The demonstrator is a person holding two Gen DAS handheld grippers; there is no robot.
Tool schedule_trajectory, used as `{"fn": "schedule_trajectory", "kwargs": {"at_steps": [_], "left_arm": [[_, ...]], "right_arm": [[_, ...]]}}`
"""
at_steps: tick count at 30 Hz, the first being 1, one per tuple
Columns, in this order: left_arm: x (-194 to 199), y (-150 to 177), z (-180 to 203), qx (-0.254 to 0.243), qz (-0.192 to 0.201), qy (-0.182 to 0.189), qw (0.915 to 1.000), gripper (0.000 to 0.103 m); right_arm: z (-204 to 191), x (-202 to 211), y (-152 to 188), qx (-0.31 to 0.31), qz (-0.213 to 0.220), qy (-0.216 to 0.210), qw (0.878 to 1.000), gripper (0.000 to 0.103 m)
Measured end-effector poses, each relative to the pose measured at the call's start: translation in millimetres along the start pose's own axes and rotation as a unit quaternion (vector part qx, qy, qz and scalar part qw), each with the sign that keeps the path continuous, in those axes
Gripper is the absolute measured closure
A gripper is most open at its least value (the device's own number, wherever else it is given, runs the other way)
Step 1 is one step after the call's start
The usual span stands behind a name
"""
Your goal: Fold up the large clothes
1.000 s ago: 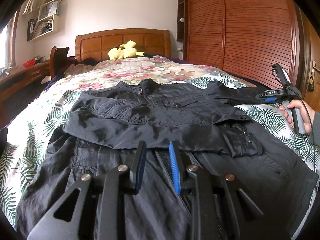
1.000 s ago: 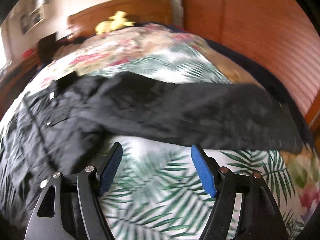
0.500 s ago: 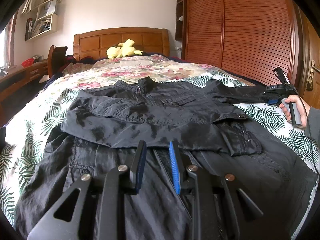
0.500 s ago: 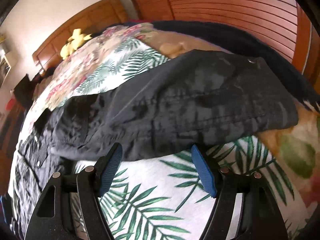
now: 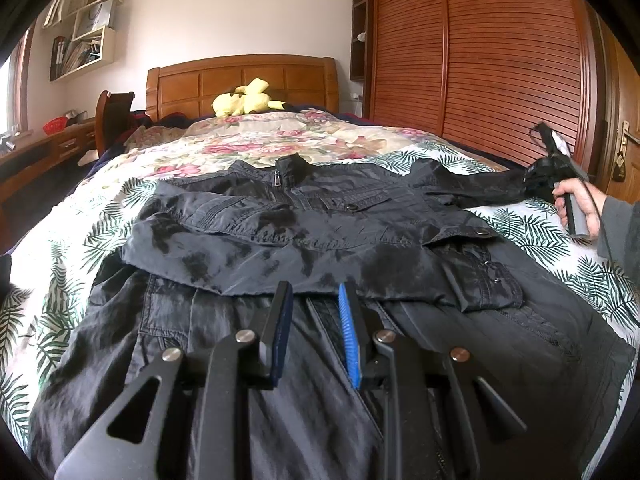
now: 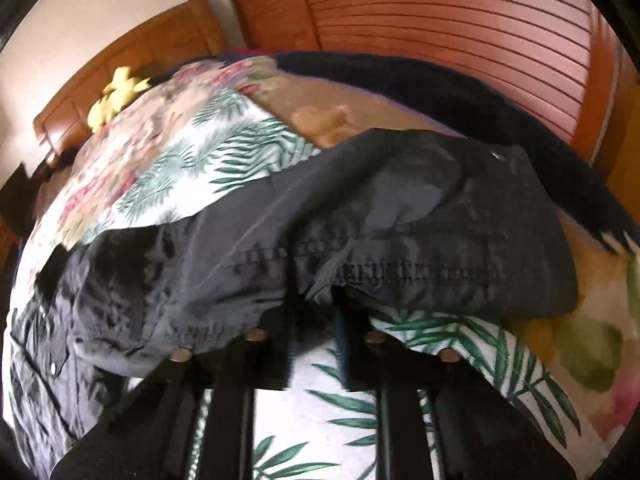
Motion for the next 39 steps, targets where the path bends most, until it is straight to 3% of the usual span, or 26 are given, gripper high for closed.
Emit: {"fn": "schedule_trajectory", "kwargs": {"at_steps": [7, 13, 16, 23, 31, 34, 36, 39], "left_arm": [[0, 1, 6, -0.013, -0.005, -0.004, 0.9999, 0.082], [12, 2, 6, -0.014, -0.01, 0.004, 0.9998, 0.082], [22, 6, 2, -0.011, -0.011, 0.005, 0.9999, 0.082], [47, 11, -15, 0.003, -0.005, 0.007, 1.0, 0.082], [59, 14, -27, 0.009, -0.006, 0.0, 0.9999, 0.082], [61, 16, -28, 0.009, -0.006, -0.001, 0.9999, 0.082], [61, 16, -28, 0.009, -0.005, -0.001, 0.9999, 0.082], [62, 16, -28, 0.008, -0.005, -0.001, 1.0, 0.082]], "right_arm": [[-79, 83, 6, 0.12, 0.082, -0.007, 0.989, 0.098], [-192, 158, 52, 0.25, 0.122, -0.053, 0.959, 0.098], [-241, 176, 84, 0.304, 0.126, -0.066, 0.942, 0.098], [-309, 153, 154, 0.382, 0.08, -0.067, 0.918, 0.098], [-302, 95, 210, 0.357, 0.002, -0.057, 0.932, 0.096], [-299, 91, 221, 0.363, -0.01, -0.05, 0.931, 0.086], [-298, 94, 228, 0.374, -0.011, -0.042, 0.926, 0.062], [-298, 108, 236, 0.392, -0.001, -0.041, 0.919, 0.05]]}}
Point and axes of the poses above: each gripper's, at about its wrist camera, not at the fingertips, and x roughly against the way its jaws point, z to its right, y to its underside, the point moved 10 cm from there along -x, roughly the way its jaws point, and after that the axes turned 15 degrees about -z, right-handed, at the moved point
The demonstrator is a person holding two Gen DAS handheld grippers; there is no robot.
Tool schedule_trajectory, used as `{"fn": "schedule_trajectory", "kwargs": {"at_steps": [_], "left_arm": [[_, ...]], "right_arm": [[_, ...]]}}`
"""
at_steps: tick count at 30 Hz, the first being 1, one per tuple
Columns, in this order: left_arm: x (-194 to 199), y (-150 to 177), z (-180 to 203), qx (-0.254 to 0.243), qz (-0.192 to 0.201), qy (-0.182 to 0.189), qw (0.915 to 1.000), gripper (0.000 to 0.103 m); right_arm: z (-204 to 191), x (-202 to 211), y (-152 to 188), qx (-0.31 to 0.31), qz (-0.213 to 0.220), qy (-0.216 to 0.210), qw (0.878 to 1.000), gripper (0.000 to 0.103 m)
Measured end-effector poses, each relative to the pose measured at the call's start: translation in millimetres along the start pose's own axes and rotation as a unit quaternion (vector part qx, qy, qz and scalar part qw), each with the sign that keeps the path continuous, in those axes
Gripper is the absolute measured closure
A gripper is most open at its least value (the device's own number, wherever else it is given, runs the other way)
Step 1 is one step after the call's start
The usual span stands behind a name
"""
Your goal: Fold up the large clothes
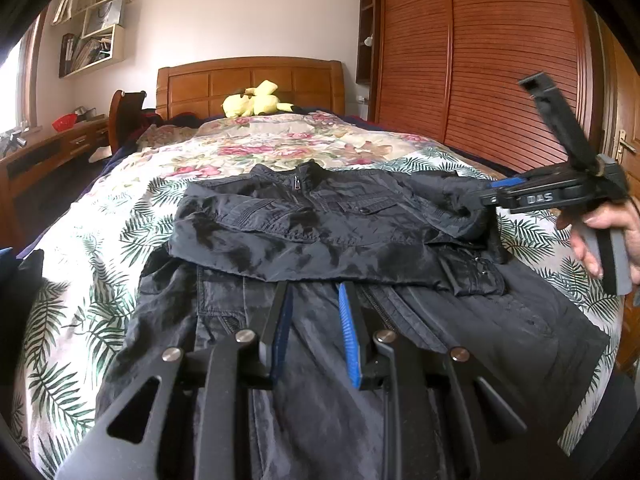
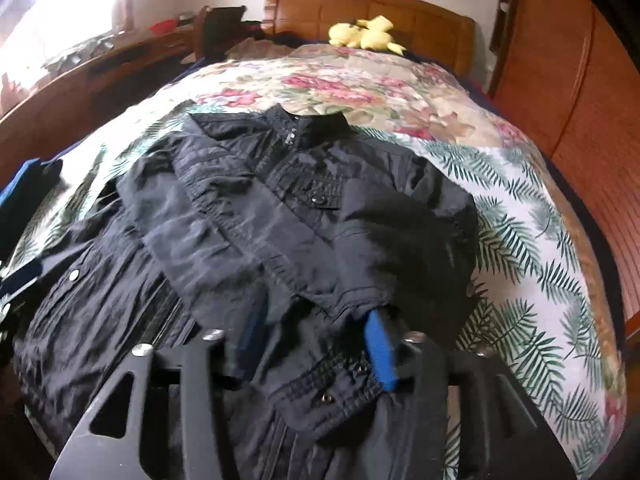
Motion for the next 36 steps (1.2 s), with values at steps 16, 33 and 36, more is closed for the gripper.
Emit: {"fn": "schedule_trajectory", "kwargs": {"at_steps": [16, 33, 36], "left_arm": [[-4, 3, 19, -0.017, -0.006, 0.007, 0.9998, 0.082], [-8, 4, 17, -0.019, -0.013, 0.005, 0.9997, 0.082], [-7, 7, 14, -0.019, -0.014, 0.002, 0.9997, 0.082]], "right_arm": [[57, -6, 36, -0.063, -0.013, 0.021, 0.998, 0.042], [131, -82, 55, -0.233, -0.056, -0.093, 0.966, 0.042], [130, -83, 48, -0.246, -0.042, -0.113, 0.962, 0.042]]}}
Point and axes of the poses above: each gripper's, at about its wrist camera, not at the fingertips, and x roughly against the way its jaws point, z to its right, y to its underside, the point moved 10 cm from there along -x, roughly the way its jaws point, and after that the axes turned 15 degrees about -z, right-handed, at the moved point
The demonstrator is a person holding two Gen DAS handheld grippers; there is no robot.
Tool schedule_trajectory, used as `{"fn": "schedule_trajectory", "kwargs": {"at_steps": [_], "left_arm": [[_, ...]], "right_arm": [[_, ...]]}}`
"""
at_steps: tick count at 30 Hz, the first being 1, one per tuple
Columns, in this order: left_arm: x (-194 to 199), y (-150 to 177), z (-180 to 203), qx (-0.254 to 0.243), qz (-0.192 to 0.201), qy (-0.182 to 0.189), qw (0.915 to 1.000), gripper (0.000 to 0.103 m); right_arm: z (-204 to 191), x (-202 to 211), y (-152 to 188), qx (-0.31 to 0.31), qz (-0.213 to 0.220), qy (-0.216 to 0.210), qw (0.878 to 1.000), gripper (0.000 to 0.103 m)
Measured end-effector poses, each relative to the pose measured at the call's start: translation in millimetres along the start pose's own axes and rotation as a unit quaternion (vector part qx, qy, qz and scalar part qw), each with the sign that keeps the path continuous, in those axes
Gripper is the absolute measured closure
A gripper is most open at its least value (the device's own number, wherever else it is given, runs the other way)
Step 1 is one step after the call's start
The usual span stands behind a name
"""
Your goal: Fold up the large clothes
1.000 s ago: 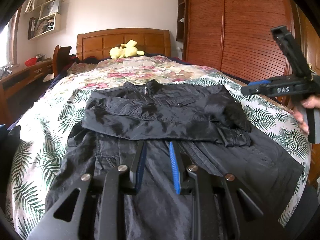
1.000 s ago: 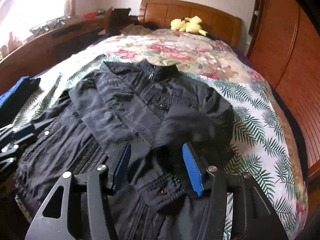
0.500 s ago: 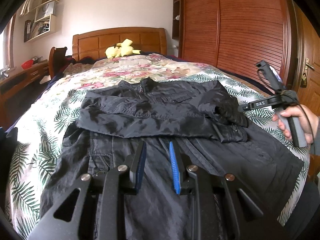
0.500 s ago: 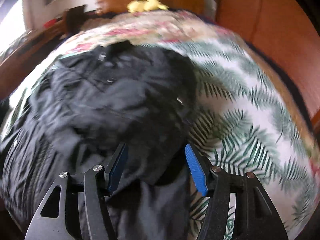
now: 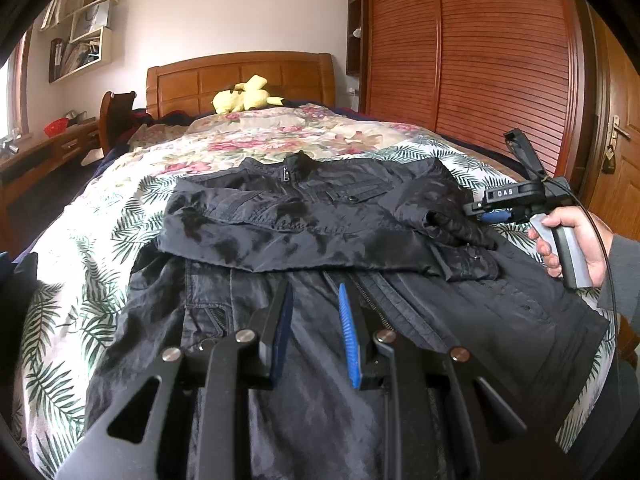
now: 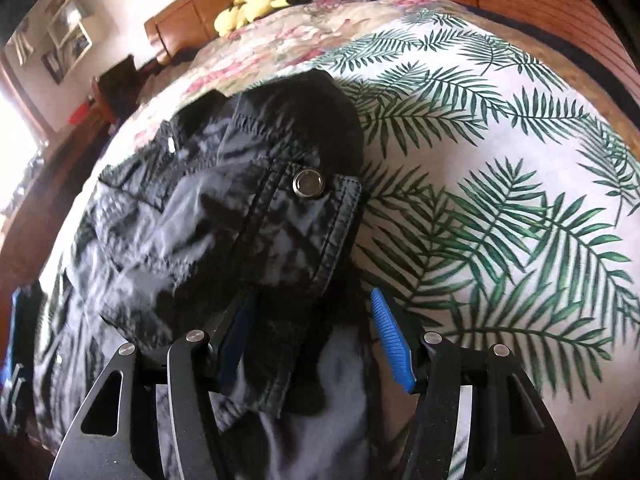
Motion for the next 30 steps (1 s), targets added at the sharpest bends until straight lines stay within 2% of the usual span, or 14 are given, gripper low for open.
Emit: {"fn": "schedule_trajectory", "kwargs": {"at_steps": [1, 7, 8, 9, 10, 12, 14, 17, 22, 26, 30], "left_arm": [[1, 1, -2, 0.001, 0.0, -0.001, 1.0, 0.082], [7, 8, -10, 0.004, -0.001, -0.011, 0.9999, 0.082], [8, 9, -12, 0.004, -0.001, -0.012, 0.9999, 0.082], [9, 10, -13, 0.004, -0.001, -0.014, 0.9999, 0.082], [10, 11, -15, 0.005, -0.001, -0.015, 0.9999, 0.082], [12, 12, -17, 0.006, -0.001, -0.017, 0.9998, 0.082], [14, 13, -19, 0.007, 0.0, -0.018, 0.9998, 0.082], [16, 14, -20, 0.008, 0.002, -0.018, 0.9998, 0.082], [23, 13, -22, 0.006, 0.008, -0.019, 0.9998, 0.082], [28, 12, -28, 0.013, 0.011, -0.02, 0.9996, 0.082], [33, 12, -38, 0.023, 0.015, -0.025, 0.9993, 0.082]], "right_arm": [[-3, 0, -1, -0.005, 0.003, -0.016, 1.0, 0.042], [-10, -7, -7, -0.025, 0.003, -0.048, 0.999, 0.043], [-13, -6, -8, -0.02, 0.005, -0.051, 0.998, 0.049], [-17, -6, -8, -0.013, 0.006, -0.053, 0.999, 0.061], [-22, -5, -8, 0.0, 0.006, -0.048, 0.999, 0.065], [-27, 0, -10, 0.026, 0.017, -0.01, 0.999, 0.09], [-33, 9, -13, 0.047, 0.034, 0.017, 0.998, 0.096], [-43, 31, -22, 0.064, 0.071, 0.041, 0.995, 0.099], [-80, 53, -32, 0.111, 0.093, 0.052, 0.988, 0.101], [-136, 77, -28, 0.165, 0.113, 0.03, 0.979, 0.101], [-209, 101, -11, 0.231, 0.13, -0.013, 0.964, 0.101]]}}
Point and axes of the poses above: each gripper's, at about its wrist camera, not at the fingertips, and x roughly against the way its jaws point, z to its right, y to its underside, the point moved 10 cm from there along -x, roughly the way its jaws point, and after that the axes turned 15 degrees about -z, right-handed, at the moved point
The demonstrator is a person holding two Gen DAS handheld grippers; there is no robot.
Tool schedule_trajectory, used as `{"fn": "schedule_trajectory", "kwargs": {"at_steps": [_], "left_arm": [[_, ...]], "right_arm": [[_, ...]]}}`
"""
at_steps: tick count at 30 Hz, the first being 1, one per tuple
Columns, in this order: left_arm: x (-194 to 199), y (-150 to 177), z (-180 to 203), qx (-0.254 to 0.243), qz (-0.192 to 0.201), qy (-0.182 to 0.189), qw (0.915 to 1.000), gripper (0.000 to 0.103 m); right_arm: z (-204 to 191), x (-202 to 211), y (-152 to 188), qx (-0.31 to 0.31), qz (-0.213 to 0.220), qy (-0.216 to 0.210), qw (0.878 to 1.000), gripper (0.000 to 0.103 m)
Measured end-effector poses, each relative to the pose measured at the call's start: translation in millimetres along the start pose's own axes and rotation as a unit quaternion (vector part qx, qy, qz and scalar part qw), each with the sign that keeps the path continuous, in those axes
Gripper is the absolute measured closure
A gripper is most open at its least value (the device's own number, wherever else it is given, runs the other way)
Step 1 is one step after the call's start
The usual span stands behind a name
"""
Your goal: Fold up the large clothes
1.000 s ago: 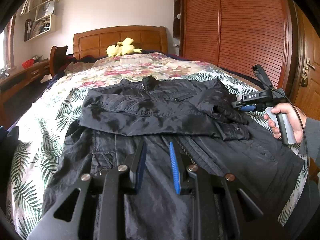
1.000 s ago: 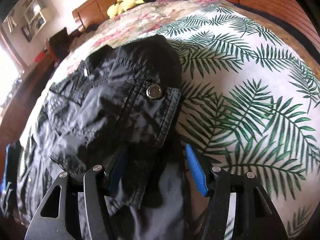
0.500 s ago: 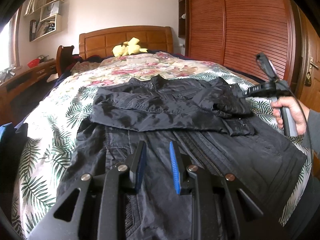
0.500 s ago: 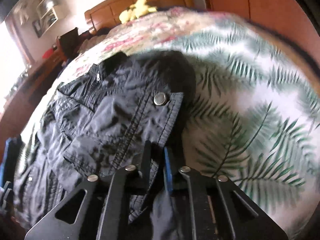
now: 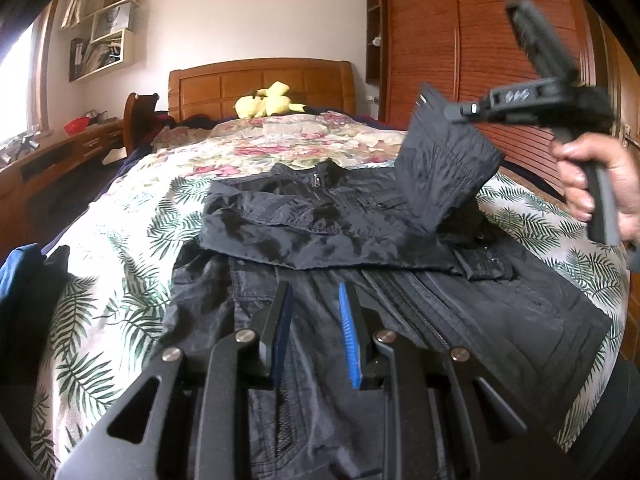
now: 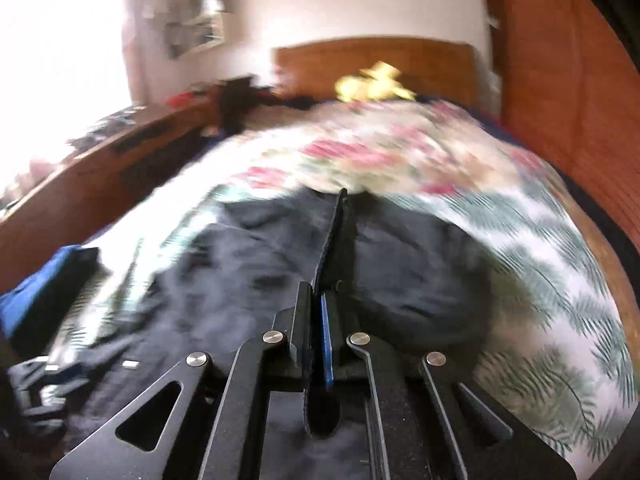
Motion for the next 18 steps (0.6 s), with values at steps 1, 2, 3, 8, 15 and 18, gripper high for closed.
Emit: {"fn": "schedule_trajectory", "kwargs": {"at_steps": [1, 2, 3, 8, 15, 18], "left_arm": [[2, 0, -2, 0.003, 0.002, -0.001, 1.0, 0.082], [3, -1, -5, 0.005, 0.003, -0.002, 1.0, 0.082], [5, -1, -7, 0.007, 0.004, -0.003, 1.0, 0.082], [8, -1, -14, 0.014, 0.008, -0.005, 0.9999, 0.082], [8, 2, -11, 0.01, 0.006, -0.007, 0.9999, 0.082], [7, 4, -7, 0.006, 0.003, -0.006, 1.0, 0.082]], "right_arm": [[-23, 7, -3, 0.02, 0.006, -0.016, 1.0, 0.101], [-40, 11, -4, 0.033, 0.01, -0.026, 0.999, 0.101], [-54, 14, -4, 0.044, 0.011, -0.035, 0.998, 0.101], [-92, 8, 14, 0.055, -0.021, -0.036, 0.998, 0.101], [-67, -3, 54, 0.039, -0.058, -0.001, 0.998, 0.06], [-46, 0, 72, 0.027, -0.065, 0.013, 0.997, 0.059]]}}
Point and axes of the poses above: each gripper's, at about its wrist camera, not at the fingertips, and x roughly against the way its jaws point, z to its right, y to its underside, the point moved 10 cm from there along -x, roughly the way its jaws point, and after that the axes turned 15 degrees about -z, right-handed, at the moved point
